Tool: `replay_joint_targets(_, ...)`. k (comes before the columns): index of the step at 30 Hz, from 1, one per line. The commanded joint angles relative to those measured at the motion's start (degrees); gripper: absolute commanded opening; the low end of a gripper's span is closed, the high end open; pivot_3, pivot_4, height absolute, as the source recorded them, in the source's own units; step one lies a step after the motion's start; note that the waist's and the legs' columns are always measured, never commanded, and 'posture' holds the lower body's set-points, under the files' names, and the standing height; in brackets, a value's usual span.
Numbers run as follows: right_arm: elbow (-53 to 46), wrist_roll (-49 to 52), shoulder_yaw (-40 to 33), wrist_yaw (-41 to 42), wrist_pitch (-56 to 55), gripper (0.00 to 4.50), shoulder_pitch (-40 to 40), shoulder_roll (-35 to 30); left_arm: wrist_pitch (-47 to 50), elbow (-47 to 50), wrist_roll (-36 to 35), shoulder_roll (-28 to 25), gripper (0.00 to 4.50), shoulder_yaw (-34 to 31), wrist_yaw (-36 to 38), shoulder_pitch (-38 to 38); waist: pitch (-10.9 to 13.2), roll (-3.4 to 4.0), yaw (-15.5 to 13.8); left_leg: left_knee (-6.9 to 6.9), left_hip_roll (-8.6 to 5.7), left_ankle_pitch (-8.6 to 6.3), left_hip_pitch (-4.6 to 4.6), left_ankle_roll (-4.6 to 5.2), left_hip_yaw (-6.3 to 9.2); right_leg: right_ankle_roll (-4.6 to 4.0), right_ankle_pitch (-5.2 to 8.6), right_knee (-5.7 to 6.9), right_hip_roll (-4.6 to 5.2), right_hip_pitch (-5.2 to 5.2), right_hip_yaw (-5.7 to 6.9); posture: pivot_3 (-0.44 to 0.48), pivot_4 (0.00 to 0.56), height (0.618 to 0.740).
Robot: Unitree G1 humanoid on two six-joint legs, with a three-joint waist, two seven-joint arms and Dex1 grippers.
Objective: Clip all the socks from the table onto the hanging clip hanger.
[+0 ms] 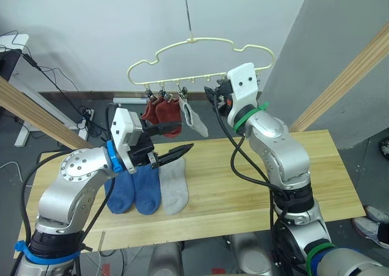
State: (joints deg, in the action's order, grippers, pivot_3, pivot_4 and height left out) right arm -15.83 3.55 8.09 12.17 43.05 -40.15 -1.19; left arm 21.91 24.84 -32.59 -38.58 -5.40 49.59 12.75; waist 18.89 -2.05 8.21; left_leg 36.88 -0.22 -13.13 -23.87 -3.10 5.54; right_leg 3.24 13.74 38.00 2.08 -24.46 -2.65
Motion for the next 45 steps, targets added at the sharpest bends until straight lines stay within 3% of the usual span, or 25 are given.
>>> replay_joint_targets(1, -1.4, 0.5, -0.4, -0.7, -1.4, 1.94, -1.1, 0.7, -0.8, 1.5, -0.1, 0.1, 3.18, -0.4, 0.2, -0.3, 0.0, 0.00, 0.0, 0.00, 0.00, 0.00, 0.00, 0.00, 0.00, 0.00, 0.00, 0.00, 0.00, 0.00, 0.00, -0.239, 0.288, 0.740)
replay_joint_targets(4, -1.4, 0.5, -0.5, -0.8, -1.4, 1.94, -1.1, 0.8, -0.7, 1.4, -0.1, 0.1, 3.18, -0.4, 0.1, -0.4, 0.0, 0.00, 0.0, 0.00, 0.00, 0.00, 0.00, 0.00, 0.00, 0.00, 0.00, 0.00, 0.00, 0.00, 0.00, -0.239, 0.288, 0.740)
replay_joint_targets(12, -1.7, 0.7, -0.6, -0.9, -1.3, 0.05, -1.1, 0.8, -1.7, 1.3, 3.1, 2.6, 3.18, 0.5, -4.4, -2.8, 0.0, 0.01, 0.0, 0.00, 0.00, 0.00, 0.00, 0.00, 0.00, 0.00, 0.00, 0.01, 0.00, 0.00, 0.00, -0.243, 0.293, 0.740)
replay_joint_targets(17, -1.8, 0.8, -0.5, -0.7, -1.2, 0.02, -1.0, 0.7, 0.5, 1.9, 6.3, 7.0, 3.18, 1.8, -11.8, -6.3, 0.0, 0.01, 0.0, 0.00, 0.01, 0.00, 0.00, 0.00, 0.01, -0.01, -0.01, 0.01, 0.00, 0.00, 0.00, -0.245, 0.296, 0.740)
replay_joint_targets(23, -1.9, 1.0, -0.3, -0.4, -1.0, 0.00, -1.1, 0.6, 0.6, -0.3, 15.1, 13.9, 4.47, 6.4, -22.8, -12.8, 0.0, 0.02, 0.1, 0.00, 0.00, 0.00, 0.01, 0.01, 0.00, -0.01, -0.01, 0.03, 0.03, 0.00, -0.03, -0.248, 0.303, 0.740)
replay_joint_targets(31, -2.3, 1.3, 0.4, 0.5, 0.0, 0.00, -1.0, 0.2, -0.8, -15.3, 24.8, 25.7, 4.47, 9.1, -37.0, -13.2, 0.0, 0.03, 0.1, 0.10, -0.02, 0.00, 0.00, 0.01, -0.03, -0.01, -0.02, 0.04, 0.03, 0.01, -0.02, -0.264, 0.311, 0.740)
replay_joint_targets(45, -2.8, 1.5, 0.8, 0.6, 1.0, 0.00, -0.9, 0.2, 4.2, -22.4, 29.1, 28.7, 4.47, 10.2, -39.9, -11.0, -0.1, 0.06, 0.4, 0.09, -0.01, 0.00, 0.04, 0.01, -0.02, -0.01, -0.02, 0.10, 0.00, 0.02, -0.01, -0.282, 0.309, 0.740)
